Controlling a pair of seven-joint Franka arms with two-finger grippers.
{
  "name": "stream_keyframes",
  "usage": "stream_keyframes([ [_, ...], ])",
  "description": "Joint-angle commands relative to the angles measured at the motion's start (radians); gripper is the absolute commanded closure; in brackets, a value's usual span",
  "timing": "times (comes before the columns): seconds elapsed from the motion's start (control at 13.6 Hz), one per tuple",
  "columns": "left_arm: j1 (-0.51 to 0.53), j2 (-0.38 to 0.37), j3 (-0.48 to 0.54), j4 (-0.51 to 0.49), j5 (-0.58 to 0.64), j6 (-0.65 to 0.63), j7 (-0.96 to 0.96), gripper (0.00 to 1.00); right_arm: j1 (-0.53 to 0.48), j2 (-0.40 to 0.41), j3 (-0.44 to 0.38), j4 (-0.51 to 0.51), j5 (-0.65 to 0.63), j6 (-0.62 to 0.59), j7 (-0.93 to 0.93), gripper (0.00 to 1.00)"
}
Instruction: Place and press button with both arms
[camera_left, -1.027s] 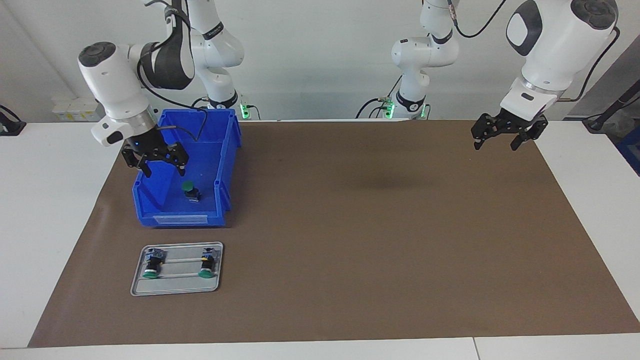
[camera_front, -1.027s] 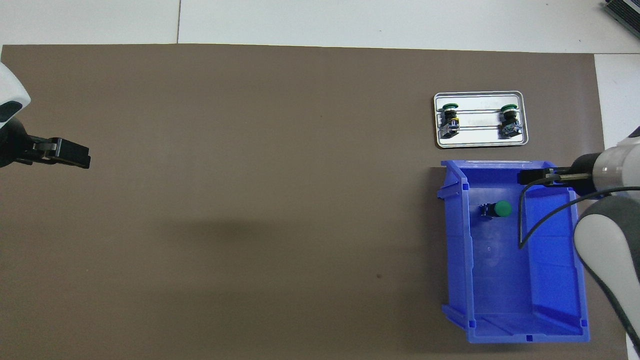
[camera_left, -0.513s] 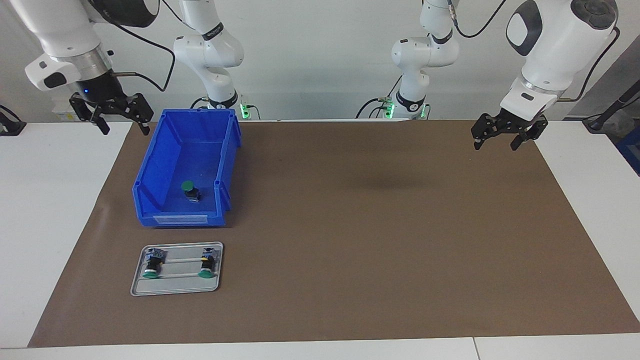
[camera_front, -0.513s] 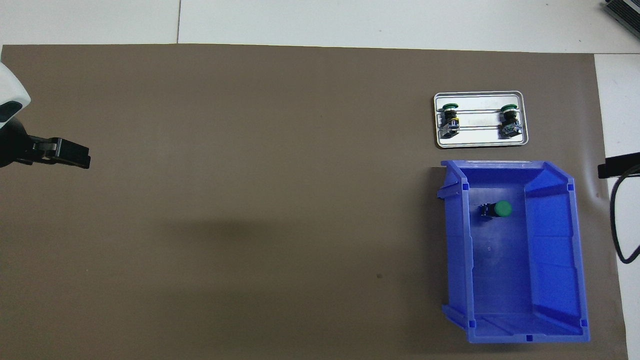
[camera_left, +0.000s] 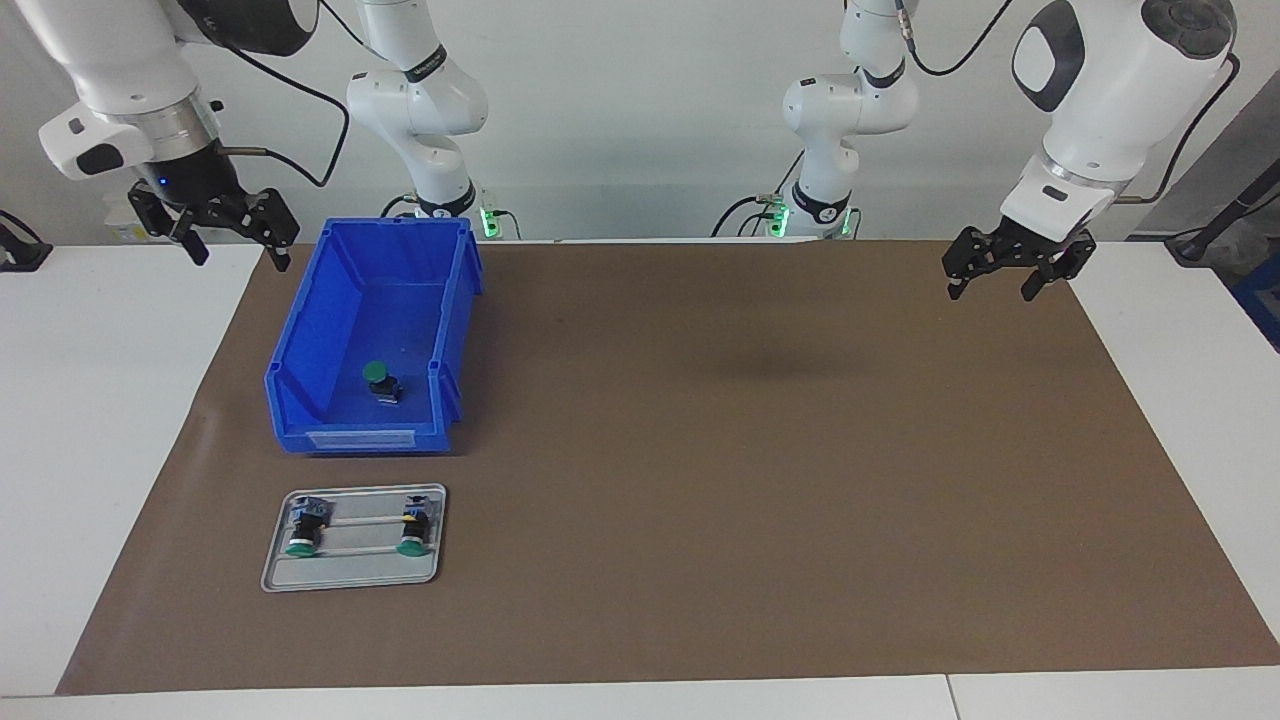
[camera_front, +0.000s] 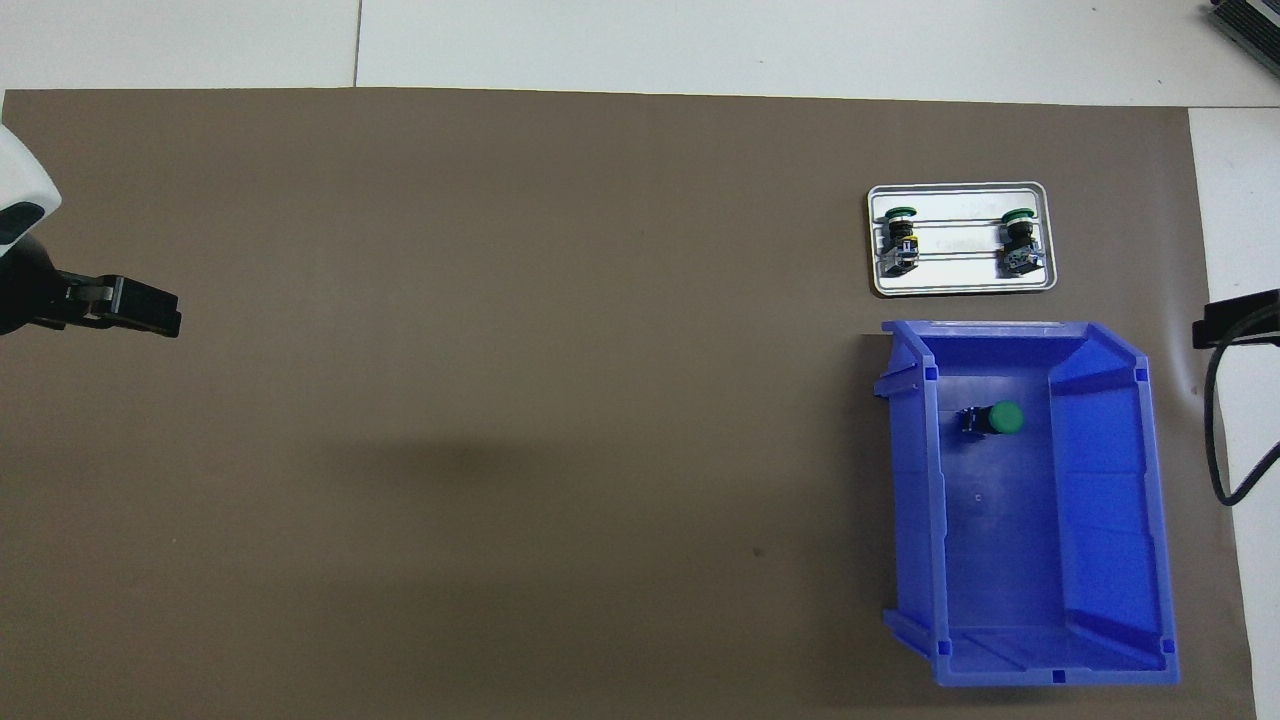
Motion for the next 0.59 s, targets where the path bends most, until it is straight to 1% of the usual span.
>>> stream_keyframes([
  [0.0, 0.006, -0.031, -0.004, -0.037, -0.006, 0.022, -0.007, 0.00, 0.000, 0.013, 0.007, 0.028, -0.005, -0.030, 0.030, 0.00],
  [0.22, 0.006, -0.031, -0.004, -0.037, -0.006, 0.022, -0.007, 0.00, 0.003, 0.011, 0.015, 0.028, 0.006, -0.049, 0.042, 0.00],
  [0.37, 0.006, -0.031, -0.004, -0.037, -0.006, 0.022, -0.007, 0.00, 0.004, 0.010, 0.016, 0.028, 0.053, -0.056, 0.048, 0.00],
  [0.51, 0.006, -0.031, -0.004, -0.037, -0.006, 0.022, -0.007, 0.00, 0.032, 0.010, 0.022, 0.028, 0.060, -0.064, 0.100, 0.00],
])
